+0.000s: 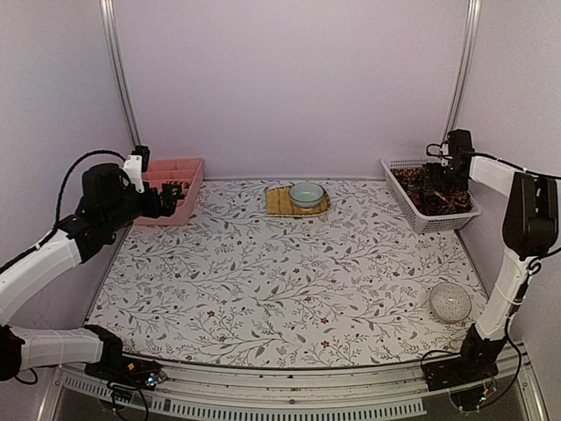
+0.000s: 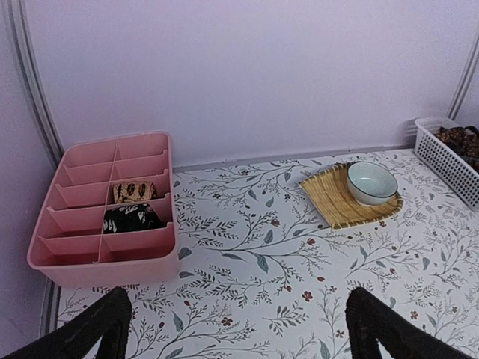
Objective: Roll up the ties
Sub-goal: Pick up the tie from the bin.
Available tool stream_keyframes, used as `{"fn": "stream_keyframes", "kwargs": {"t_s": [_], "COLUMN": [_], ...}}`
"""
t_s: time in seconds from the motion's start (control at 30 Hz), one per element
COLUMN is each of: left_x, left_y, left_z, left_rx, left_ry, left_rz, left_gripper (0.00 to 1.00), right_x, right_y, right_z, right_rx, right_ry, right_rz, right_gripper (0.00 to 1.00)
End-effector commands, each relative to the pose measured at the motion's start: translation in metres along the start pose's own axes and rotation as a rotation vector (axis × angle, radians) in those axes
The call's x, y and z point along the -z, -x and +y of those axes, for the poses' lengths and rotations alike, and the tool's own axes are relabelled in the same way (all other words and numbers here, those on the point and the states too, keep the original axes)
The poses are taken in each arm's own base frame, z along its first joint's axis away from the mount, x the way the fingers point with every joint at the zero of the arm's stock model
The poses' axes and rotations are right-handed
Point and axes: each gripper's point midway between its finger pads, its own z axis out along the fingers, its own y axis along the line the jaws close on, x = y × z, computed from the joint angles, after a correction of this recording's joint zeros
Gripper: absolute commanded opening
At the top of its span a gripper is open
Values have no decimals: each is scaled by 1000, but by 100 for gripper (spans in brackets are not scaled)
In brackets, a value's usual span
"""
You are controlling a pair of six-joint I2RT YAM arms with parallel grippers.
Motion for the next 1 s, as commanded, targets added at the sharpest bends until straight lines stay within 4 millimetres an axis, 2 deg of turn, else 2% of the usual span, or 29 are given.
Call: {"fn": "stream_keyframes", "kwargs": {"t_s": [0.0,0.27,0.43,0.6,0.83,0.9,0.97], "left_x": [5,5,5,6,6,6,6], "left_y": [4,4,3,4,3,3,3], "left_z": [4,6,6,8,9,9,9], "left_rx": [6,4,3,2,0,0,0], "left_ry": [12,18,22,29,39,39,39], "left_rz": [-27,-28,-28,-30,-29,-30,-30], "left_gripper": [100,100,100,100,100,100,100], "right_x": [-34,-52,-69,-90,-108,-108,-106], "right_y": [-9,-6,-5,-13,-27,-29,-26], "right_z": [-20,-33,-31,-26,-24,-24,-23], "right_rx": [-42,-100,-123,-130,-131,-133,-137], "right_ry": [-115,-108,-82,-61,-65,-61,-54], "right_rz": [34,52,75,110,155,162,154], "right_gripper": [95,93,91,87,73,65,51]}}
